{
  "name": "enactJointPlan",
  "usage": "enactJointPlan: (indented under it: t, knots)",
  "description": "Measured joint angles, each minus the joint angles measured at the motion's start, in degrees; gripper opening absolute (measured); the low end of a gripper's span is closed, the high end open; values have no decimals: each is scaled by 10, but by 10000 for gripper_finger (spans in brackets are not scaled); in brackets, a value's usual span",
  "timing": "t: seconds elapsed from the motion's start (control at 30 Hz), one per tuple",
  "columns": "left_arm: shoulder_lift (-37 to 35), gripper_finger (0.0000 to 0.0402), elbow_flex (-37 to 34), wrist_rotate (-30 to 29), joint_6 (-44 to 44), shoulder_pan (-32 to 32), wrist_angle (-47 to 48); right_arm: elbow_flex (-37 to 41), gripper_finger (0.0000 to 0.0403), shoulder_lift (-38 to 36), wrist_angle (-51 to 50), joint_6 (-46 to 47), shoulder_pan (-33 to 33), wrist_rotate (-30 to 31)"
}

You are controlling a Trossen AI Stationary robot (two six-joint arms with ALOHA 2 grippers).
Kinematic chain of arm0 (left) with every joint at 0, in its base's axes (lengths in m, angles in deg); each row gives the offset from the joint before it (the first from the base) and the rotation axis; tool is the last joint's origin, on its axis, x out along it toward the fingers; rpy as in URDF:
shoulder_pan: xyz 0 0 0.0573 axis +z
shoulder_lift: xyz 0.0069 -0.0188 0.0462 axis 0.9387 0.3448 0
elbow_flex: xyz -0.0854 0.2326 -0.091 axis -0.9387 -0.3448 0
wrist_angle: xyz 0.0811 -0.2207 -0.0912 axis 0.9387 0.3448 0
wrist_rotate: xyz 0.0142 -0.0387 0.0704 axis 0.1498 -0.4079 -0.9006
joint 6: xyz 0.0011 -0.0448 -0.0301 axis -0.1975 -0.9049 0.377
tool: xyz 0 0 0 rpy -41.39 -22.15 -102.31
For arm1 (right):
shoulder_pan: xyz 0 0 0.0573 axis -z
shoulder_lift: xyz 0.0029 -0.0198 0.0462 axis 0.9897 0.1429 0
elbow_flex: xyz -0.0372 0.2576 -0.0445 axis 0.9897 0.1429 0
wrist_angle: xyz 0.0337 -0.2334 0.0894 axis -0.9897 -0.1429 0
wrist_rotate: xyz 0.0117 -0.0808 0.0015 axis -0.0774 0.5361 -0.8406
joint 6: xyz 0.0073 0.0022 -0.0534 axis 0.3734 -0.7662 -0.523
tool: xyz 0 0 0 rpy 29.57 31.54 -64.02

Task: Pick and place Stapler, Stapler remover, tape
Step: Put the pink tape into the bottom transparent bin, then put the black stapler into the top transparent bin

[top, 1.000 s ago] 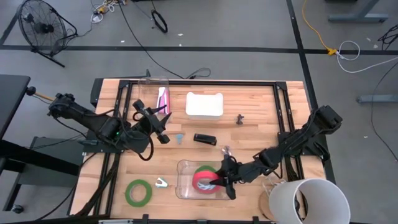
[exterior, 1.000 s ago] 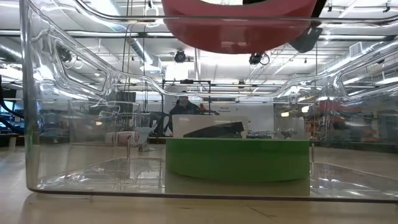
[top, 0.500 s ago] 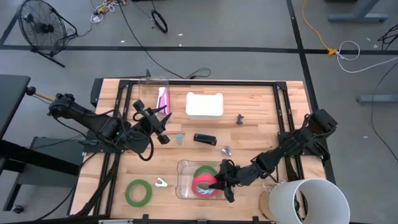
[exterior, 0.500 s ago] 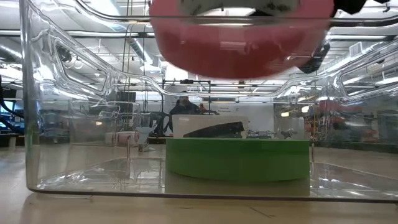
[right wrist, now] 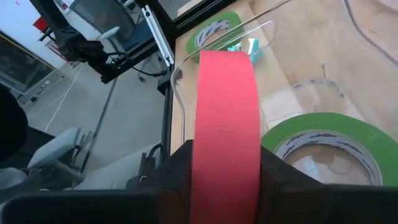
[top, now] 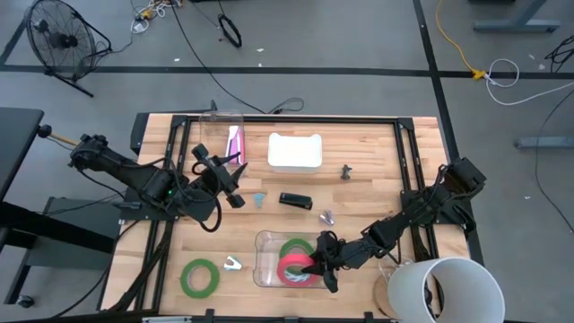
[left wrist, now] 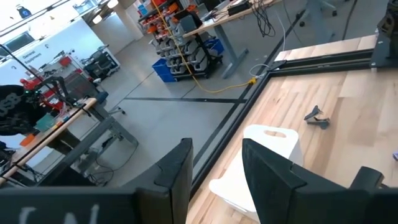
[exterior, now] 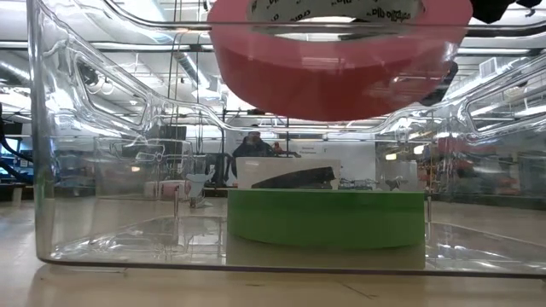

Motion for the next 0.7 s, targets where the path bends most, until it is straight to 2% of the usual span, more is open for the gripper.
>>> enactJointPlan:
  t: [0.17, 0.3, 0.47, 0.7]
  knots:
    - [0, 142, 0, 7, 0, 0, 0, 0, 197, 0, 1, 0, 0, 10]
    - [0, 142, 0, 7, 0, 0, 0, 0, 235, 0, -5, -4, 0, 45]
    - [0, 142, 0, 7, -3, 0, 0, 0, 236, -3, -10, -14, 11, 74]
    - [0, 142, 0, 8, -15, 0, 0, 0, 194, -57, -12, -85, 22, 70]
